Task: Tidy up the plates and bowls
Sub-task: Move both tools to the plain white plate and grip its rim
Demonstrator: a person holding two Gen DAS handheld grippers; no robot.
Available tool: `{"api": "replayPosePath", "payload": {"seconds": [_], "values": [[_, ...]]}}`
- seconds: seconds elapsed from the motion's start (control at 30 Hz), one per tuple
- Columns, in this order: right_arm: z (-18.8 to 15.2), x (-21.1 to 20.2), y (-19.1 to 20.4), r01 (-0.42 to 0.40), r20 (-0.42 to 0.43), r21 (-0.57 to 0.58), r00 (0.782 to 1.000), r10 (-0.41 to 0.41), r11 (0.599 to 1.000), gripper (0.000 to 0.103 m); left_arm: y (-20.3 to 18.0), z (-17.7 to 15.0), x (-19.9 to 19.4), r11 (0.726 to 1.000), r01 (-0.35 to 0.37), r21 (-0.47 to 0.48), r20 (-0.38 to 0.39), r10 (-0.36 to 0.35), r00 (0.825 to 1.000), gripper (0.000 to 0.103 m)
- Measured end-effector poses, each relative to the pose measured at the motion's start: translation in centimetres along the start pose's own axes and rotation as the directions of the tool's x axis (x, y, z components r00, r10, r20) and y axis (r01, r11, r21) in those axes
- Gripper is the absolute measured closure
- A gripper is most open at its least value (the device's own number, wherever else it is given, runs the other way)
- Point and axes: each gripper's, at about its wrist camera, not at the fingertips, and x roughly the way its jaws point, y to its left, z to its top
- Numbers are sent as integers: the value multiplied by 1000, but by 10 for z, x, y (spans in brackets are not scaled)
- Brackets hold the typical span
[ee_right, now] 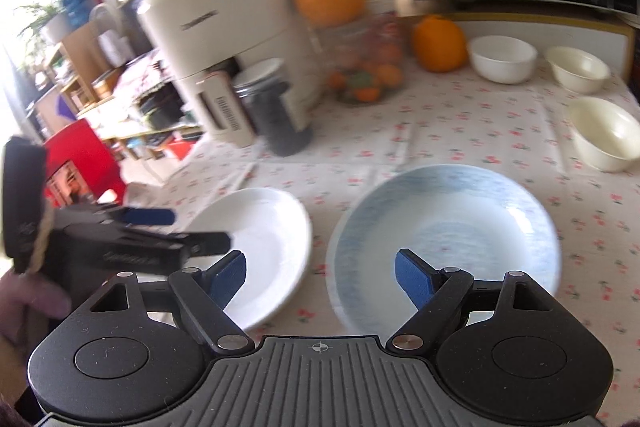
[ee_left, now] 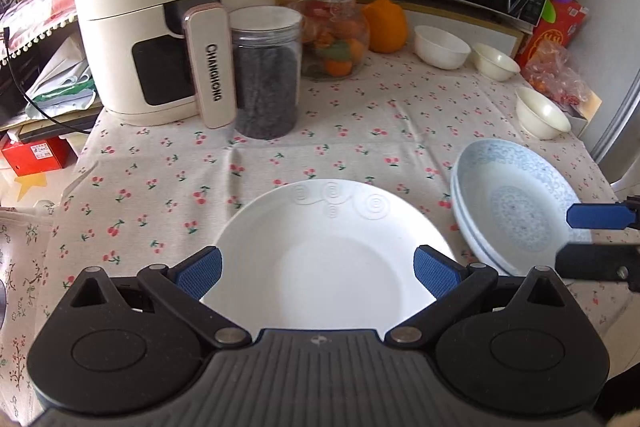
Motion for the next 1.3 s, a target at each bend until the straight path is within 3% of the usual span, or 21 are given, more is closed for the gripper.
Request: {"api": "replayPosePath", "payload": {"seconds": [0.23,0.7,1.0,1.3], "values": [[-21,21,29,-88,-68,-19,994,86,996,19,30,-10,5,1000,14,19,34,-15,999,1],[-52,59,51,-94,-146,-55,986,85,994,19,57,-26,24,995,96,21,5,-96,995,5],[-52,74,56,-81,-141,-58,987,72,995,19,64,-27,28,995,101,-4,-5,-101,995,18],[-46,78,50,-99,-129,20,986,101,995,17,64,-25,27,993,115,-8,-1,-115,993,41]]}}
